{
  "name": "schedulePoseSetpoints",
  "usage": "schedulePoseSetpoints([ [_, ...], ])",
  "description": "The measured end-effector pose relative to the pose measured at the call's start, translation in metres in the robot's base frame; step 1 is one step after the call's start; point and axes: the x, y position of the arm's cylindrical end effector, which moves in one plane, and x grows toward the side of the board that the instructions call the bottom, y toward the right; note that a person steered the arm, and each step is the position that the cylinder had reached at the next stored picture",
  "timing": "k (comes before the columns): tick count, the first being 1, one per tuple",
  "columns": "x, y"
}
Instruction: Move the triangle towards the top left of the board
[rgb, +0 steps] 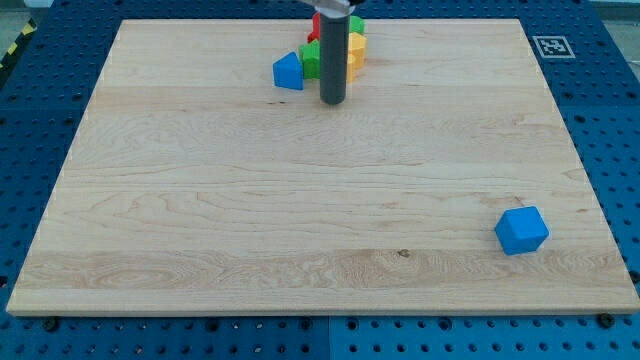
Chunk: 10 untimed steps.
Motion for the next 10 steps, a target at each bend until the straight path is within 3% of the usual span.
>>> schedulePoseSetpoints([
  [2, -0.043, -0.043],
  [7, -0.002, -0.067],
  [10, -0.002, -0.132],
])
